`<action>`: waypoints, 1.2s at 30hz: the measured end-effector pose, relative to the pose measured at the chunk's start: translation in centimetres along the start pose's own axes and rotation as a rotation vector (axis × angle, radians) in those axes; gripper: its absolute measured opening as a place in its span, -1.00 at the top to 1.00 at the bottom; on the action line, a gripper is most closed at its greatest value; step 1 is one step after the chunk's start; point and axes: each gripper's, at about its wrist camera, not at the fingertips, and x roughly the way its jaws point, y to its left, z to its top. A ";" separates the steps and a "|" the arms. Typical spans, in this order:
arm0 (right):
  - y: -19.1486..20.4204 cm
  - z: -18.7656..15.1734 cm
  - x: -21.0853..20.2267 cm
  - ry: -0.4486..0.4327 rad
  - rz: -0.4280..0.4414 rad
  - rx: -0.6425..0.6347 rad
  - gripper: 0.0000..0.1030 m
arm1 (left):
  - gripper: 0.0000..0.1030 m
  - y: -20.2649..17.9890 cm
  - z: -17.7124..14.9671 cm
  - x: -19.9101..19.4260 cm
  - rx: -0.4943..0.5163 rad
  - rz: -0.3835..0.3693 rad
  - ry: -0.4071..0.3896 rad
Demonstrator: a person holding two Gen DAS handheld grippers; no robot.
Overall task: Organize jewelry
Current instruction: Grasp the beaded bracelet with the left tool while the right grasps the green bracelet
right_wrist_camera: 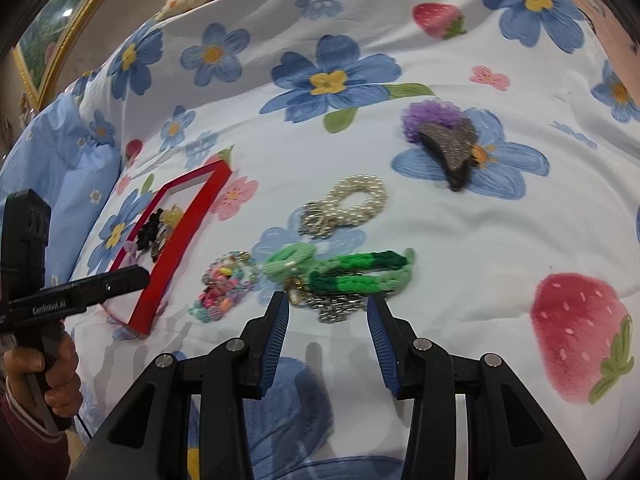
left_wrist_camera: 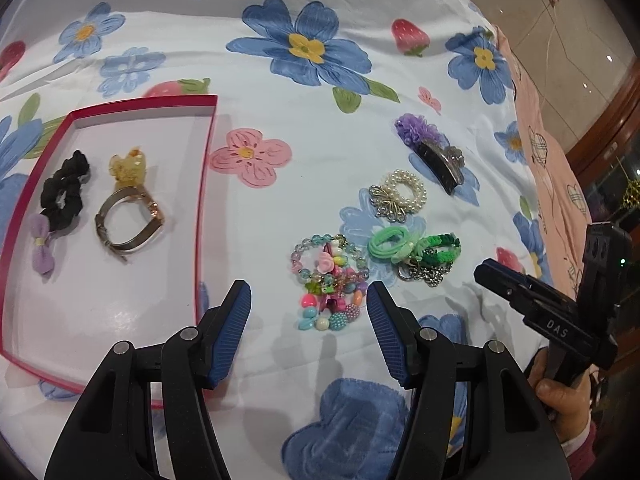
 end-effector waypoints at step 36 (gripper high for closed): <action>-2.8 1.8 4.4 0.021 -0.102 0.000 0.77 | 1.00 -2.1 2.1 5.8 0.152 -0.017 0.086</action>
